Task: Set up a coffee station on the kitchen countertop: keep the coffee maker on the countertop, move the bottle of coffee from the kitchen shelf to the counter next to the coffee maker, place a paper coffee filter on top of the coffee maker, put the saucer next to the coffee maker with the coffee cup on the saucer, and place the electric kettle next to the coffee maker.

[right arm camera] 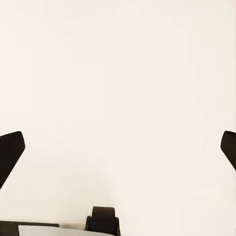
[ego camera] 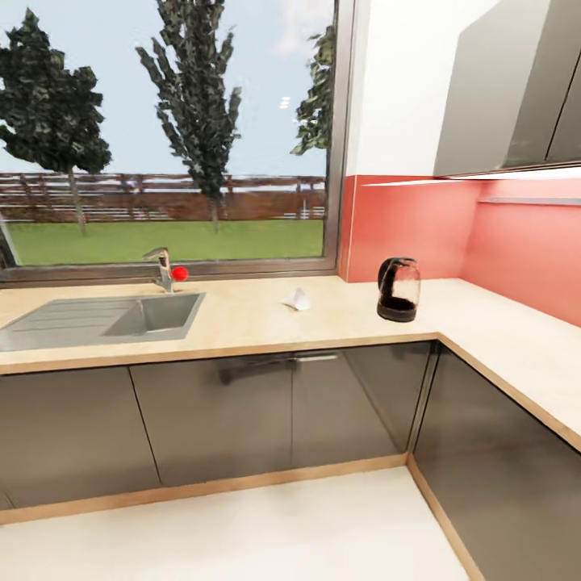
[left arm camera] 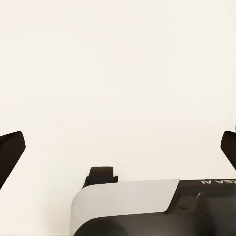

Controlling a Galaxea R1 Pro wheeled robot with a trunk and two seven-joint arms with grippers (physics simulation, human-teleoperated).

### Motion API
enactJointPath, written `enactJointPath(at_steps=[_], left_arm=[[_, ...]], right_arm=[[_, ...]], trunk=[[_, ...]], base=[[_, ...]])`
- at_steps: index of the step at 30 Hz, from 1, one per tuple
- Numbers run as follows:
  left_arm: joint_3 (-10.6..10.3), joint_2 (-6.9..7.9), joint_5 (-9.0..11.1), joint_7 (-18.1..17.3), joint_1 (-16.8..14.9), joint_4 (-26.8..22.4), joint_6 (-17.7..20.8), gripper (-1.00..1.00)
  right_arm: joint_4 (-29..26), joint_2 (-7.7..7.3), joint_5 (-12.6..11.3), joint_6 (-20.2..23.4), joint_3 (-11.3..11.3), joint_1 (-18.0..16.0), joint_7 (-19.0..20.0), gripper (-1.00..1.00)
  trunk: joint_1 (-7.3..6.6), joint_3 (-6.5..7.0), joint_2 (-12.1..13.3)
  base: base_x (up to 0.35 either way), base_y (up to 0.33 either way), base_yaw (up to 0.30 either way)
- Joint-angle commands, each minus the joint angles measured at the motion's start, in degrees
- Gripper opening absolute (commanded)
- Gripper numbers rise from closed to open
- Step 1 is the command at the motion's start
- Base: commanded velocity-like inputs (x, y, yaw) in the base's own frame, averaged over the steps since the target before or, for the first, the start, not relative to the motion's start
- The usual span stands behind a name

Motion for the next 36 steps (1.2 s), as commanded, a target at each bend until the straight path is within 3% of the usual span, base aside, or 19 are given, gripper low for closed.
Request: enactJointPath(at_steps=[1, 16, 36], left_arm=[[0.0, -0.01, -0.1, 0.0, 0.0, -0.1, -0.1, 1.00], [0.0, -0.01, -0.1, 0.0, 0.0, -0.1, -0.1, 1.00], [0.1, -0.01, -0.1, 0.0, 0.0, -0.1, -0.1, 1.00]], right_arm=[[0.0, -0.03, 0.1, -0.1, 0.4, 0.0, 0.0, 1.00], [0.0, -0.03, 0.1, -0.2, 0.5, 0.0, -0.1, 1.00], [0.0, -0.10, 0.1, -0.3, 0.8, 0.0, 0.0, 1.00]], trunk=[[0.01, -0.05, 0.0], [0.01, -0.05, 0.0], [0.01, -0.05, 0.0]], base=[[0.056, -0.254, 0.225], [0.009, -0.044, 0.261], [0.035, -0.123, 0.148]])
